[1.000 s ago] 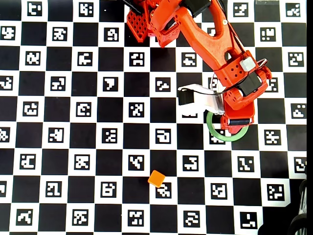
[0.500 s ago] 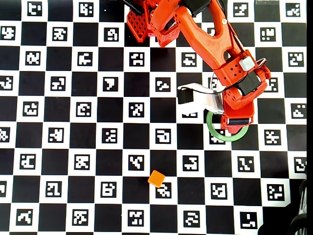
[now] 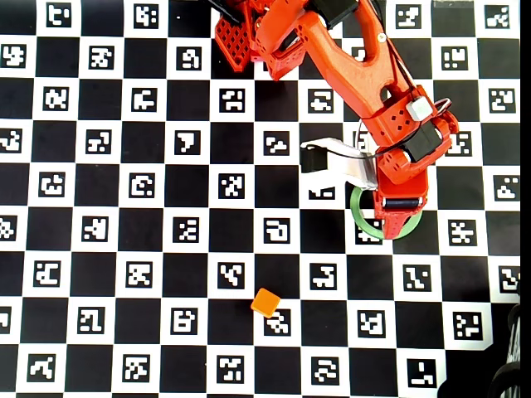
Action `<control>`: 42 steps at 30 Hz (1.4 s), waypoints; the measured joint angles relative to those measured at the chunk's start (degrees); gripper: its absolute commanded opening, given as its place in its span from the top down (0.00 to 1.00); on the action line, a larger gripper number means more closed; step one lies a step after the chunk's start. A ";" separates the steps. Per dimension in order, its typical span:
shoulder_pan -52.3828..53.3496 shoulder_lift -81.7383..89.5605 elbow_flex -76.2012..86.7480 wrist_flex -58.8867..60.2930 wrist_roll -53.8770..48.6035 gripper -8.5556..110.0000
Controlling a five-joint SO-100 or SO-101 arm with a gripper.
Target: Grab the red cube then put it in the green circle then put the blue cube on top and finally the orange cube on top
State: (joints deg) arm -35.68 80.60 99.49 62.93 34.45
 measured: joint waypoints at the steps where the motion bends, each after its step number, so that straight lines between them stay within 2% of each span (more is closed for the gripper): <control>1: 0.00 0.18 0.00 0.09 0.00 0.56; 9: -0.44 5.10 0.00 5.19 -0.44 0.57; 19: 0.97 5.27 -8.26 13.89 -4.31 0.57; 29: 11.51 5.27 -14.15 23.29 -10.63 0.58; 37: 22.41 5.27 -16.79 25.49 -21.97 0.61; 42: 27.16 4.66 -21.71 26.81 -27.69 0.57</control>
State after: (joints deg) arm -8.53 85.25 77.78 89.74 6.77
